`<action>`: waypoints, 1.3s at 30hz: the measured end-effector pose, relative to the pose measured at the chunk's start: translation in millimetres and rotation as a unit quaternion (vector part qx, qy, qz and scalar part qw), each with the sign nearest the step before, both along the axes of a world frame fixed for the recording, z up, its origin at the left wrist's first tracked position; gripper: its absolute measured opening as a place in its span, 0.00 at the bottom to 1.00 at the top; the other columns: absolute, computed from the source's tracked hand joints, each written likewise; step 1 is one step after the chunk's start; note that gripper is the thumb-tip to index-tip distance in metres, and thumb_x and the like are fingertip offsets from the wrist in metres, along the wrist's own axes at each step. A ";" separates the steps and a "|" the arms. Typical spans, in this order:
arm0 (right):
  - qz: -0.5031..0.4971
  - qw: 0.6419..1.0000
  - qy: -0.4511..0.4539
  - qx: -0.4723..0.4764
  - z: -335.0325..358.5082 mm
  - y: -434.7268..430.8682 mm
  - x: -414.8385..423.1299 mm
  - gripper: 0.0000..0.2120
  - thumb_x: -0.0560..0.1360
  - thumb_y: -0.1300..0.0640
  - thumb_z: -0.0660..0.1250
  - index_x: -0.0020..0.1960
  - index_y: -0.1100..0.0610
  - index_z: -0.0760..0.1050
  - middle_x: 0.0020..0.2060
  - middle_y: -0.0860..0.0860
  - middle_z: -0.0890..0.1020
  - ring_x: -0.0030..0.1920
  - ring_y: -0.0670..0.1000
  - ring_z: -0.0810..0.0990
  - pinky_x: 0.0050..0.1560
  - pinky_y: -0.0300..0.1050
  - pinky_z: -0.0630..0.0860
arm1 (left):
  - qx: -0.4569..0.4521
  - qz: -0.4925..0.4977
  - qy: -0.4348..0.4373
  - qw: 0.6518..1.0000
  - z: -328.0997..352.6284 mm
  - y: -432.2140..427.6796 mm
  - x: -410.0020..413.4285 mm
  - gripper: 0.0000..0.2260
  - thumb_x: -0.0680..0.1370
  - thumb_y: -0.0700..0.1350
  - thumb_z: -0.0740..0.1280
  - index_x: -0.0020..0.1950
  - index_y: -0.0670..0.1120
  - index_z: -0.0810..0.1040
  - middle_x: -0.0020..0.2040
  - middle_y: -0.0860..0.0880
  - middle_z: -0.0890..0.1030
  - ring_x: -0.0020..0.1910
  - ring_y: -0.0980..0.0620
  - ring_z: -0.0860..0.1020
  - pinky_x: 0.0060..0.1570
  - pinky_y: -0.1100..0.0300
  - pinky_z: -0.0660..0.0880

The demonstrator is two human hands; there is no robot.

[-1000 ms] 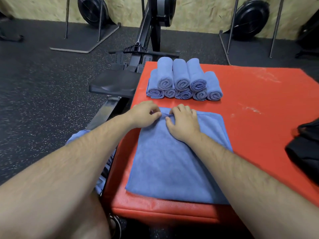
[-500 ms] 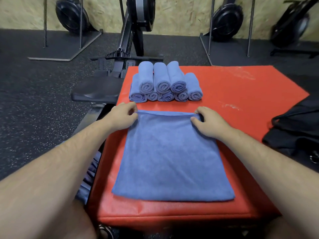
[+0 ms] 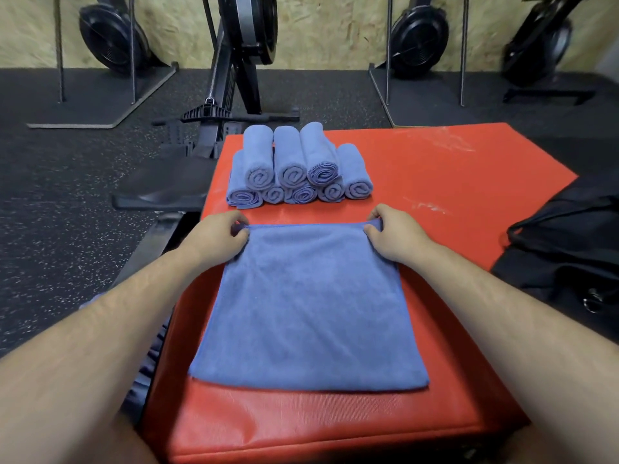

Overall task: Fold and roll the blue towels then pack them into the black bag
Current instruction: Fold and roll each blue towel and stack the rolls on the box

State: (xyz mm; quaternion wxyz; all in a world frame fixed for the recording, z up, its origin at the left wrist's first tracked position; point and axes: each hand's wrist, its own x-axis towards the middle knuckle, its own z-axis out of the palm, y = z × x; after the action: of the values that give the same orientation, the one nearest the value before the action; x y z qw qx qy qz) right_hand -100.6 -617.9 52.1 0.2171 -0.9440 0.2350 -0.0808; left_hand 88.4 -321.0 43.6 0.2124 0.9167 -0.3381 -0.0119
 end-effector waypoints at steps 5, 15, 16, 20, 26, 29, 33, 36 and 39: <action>0.018 0.999 0.015 -0.024 -6.6 8.1 2.6 0.08 0.80 0.56 0.63 0.55 0.59 0.75 0.55 0.59 0.72 0.55 0.61 0.74 0.59 0.53 0.71 | 0.007 -0.036 -0.031 0.999 -0.9 0.9 2.7 0.02 0.78 0.45 0.68 0.48 0.47 0.79 0.44 0.52 0.73 0.45 0.48 0.74 0.46 0.55 0.69; 0.005 0.995 -0.094 0.040 37.8 -1.2 -10.4 0.06 0.77 0.57 0.69 0.48 0.54 0.71 0.38 0.46 0.76 0.43 0.53 0.75 0.40 0.46 0.62 | -0.176 0.014 -0.012 0.984 37.8 9.3 -14.8 0.06 0.78 0.38 0.69 0.45 0.46 0.74 0.43 0.48 0.79 0.43 0.49 0.76 0.45 0.59 0.72; 0.002 0.992 -0.115 0.045 44.1 -1.7 -13.4 0.07 0.76 0.57 0.71 0.47 0.54 0.73 0.37 0.45 0.75 0.41 0.51 0.74 0.38 0.44 0.61 | -0.195 0.026 -0.003 0.981 44.3 10.9 -17.4 0.06 0.77 0.38 0.70 0.44 0.46 0.74 0.42 0.49 0.79 0.42 0.52 0.76 0.44 0.64 0.71; 0.025 0.984 -0.168 0.057 71.6 -1.6 -31.8 0.07 0.73 0.59 0.74 0.45 0.52 0.76 0.37 0.44 0.79 0.37 0.47 0.74 0.37 0.32 0.67 | -0.231 0.042 0.017 0.972 70.3 18.8 -31.0 0.07 0.75 0.39 0.72 0.45 0.47 0.75 0.39 0.52 0.78 0.36 0.60 0.73 0.41 0.65 0.69; 0.057 0.982 -0.182 -0.007 121.9 8.8 -72.8 0.04 0.73 0.57 0.74 0.48 0.53 0.81 0.40 0.49 0.82 0.42 0.51 0.79 0.45 0.44 0.72 | -0.221 0.006 0.016 0.975 110.5 45.9 -56.9 0.02 0.76 0.46 0.70 0.48 0.51 0.80 0.46 0.49 0.81 0.47 0.46 0.81 0.52 0.51 0.78; 0.091 0.982 -0.159 -0.045 147.6 20.1 -96.6 0.01 0.75 0.58 0.72 0.44 0.54 0.81 0.40 0.46 0.82 0.43 0.50 0.78 0.43 0.36 0.70 | -0.205 -0.003 -0.033 0.978 130.4 61.9 -81.6 0.03 0.78 0.40 0.69 0.46 0.47 0.80 0.45 0.46 0.81 0.46 0.47 0.79 0.47 0.60 0.73; 0.119 0.980 -0.156 -0.034 176.3 35.9 -119.2 0.02 0.75 0.59 0.72 0.44 0.56 0.82 0.38 0.48 0.82 0.41 0.50 0.79 0.45 0.45 0.73 | -0.194 -0.023 -0.049 0.980 159.7 88.1 -107.9 0.04 0.79 0.40 0.69 0.45 0.46 0.81 0.42 0.48 0.82 0.41 0.53 0.76 0.43 0.65 0.70; 0.109 0.981 -0.157 -0.038 193.7 45.6 -122.9 0.03 0.76 0.57 0.71 0.43 0.53 0.80 0.34 0.45 0.80 0.33 0.40 0.76 0.38 0.42 0.72 | -0.187 -0.008 -0.068 0.980 185.0 95.8 -111.4 0.04 0.79 0.42 0.69 0.44 0.48 0.81 0.41 0.50 0.81 0.40 0.53 0.76 0.42 0.60 0.70; 0.088 0.984 -0.148 -0.034 214.8 52.4 -114.9 0.06 0.78 0.57 0.68 0.42 0.53 0.78 0.27 0.49 0.81 0.29 0.44 0.80 0.35 0.43 0.72 | -0.204 0.035 -0.068 0.976 208.0 90.8 -108.7 0.06 0.80 0.45 0.69 0.43 0.49 0.81 0.35 0.51 0.81 0.34 0.52 0.76 0.37 0.58 0.70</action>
State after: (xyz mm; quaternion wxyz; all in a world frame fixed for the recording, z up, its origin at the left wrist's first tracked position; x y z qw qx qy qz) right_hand -215.4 -565.5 266.9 0.2234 -0.9454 0.1138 -0.2083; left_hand -20.3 -230.2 251.6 0.3719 0.8641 -0.3146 0.1267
